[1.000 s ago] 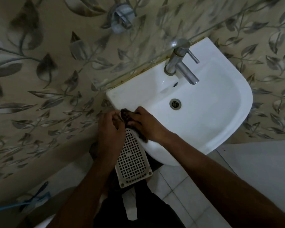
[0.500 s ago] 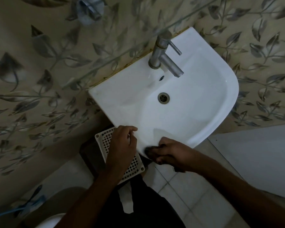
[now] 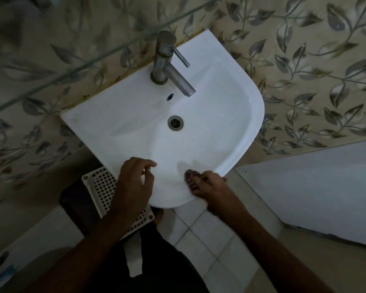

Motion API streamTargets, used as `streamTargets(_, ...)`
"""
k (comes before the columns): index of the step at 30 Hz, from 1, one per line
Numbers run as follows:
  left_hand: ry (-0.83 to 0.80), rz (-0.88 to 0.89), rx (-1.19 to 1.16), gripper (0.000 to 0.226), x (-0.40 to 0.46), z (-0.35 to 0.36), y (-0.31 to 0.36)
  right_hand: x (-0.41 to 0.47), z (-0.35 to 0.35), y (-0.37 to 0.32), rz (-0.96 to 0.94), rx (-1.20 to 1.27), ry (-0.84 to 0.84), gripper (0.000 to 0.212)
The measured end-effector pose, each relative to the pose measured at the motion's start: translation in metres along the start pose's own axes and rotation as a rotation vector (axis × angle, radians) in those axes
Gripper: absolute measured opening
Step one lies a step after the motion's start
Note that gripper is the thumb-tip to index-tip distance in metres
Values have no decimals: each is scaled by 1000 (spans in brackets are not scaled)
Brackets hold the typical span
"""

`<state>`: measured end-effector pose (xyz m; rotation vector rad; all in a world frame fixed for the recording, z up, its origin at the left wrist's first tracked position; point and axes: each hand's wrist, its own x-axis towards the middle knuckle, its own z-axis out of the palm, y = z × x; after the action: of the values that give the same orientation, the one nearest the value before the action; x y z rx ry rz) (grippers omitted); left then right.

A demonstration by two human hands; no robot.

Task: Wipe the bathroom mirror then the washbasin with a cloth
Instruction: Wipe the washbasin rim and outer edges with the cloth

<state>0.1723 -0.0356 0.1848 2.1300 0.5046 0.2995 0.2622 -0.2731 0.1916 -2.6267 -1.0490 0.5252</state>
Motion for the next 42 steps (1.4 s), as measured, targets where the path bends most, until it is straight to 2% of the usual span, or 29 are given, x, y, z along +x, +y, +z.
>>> streamTargets(1, -11, 25, -8, 19, 0, 9, 5, 2, -12, 16, 114, 38, 28, 25)
streamTargets(2, -26, 53, -17, 20, 0, 18, 11, 7, -27, 27, 237, 99, 72, 19)
streamTargets(4, -56, 97, -28, 22, -1, 37, 21, 22, -49, 54, 297, 126, 141, 30)
streamTargets(5, -73, 113, -35, 22, 0, 46, 25, 29, -57, 71, 378, 121, 178, 23)
streamTargets(6, -93, 125, -46, 21, 0, 52, 29, 34, -66, 84, 370, 30, 222, 18)
streamTargets(8, -130, 145, -72, 21, 1, 63, 36, 50, -79, 102, 374, -54, 323, 27)
streamTargets(10, -150, 185, -67, 22, 5, 72, 42, 62, -81, 107, 400, -30, 382, 26)
streamTargets(11, -159, 209, -60, 22, 7, 76, 44, 64, -77, 106, 463, 86, 409, 26)
streamTargets(15, -193, 237, -57, 25, 21, 91, 52, 47, -57, 84, 478, 161, 418, 5)
streamTargets(17, -196, 245, -64, 26, 27, 95, 57, 42, -51, 81, 473, 242, 418, 24)
streamTargets(19, -208, 242, -83, 25, 32, 99, 59, 48, -54, 95, 564, 369, 457, 19)
streamTargets(21, -238, 226, -85, 26, 37, 101, 59, 68, -68, 117, 631, 435, 514, 27)
streamTargets(25, -291, 124, -68, 28, 47, 103, 49, 128, -105, 160, 779, 540, 668, 29)
streamTargets(29, -268, 62, -39, 27, 54, 99, 34, 179, -132, 182, 728, 532, 678, 25)
streamTargets(31, -260, 27, -31, 26, 55, 95, 28, 206, -137, 191, 662, 450, 698, 25)
streamTargets(35, -266, -9, -23, 25, 57, 89, 20, 262, -141, 191, 577, 309, 698, 37)
streamTargets(39, -263, -37, -22, 25, 62, 86, 16, 305, -144, 170, 407, 79, 529, 37)
streamTargets(42, -241, -65, -36, 25, 67, 83, 17, 338, -142, 134, 334, 56, 483, 37)
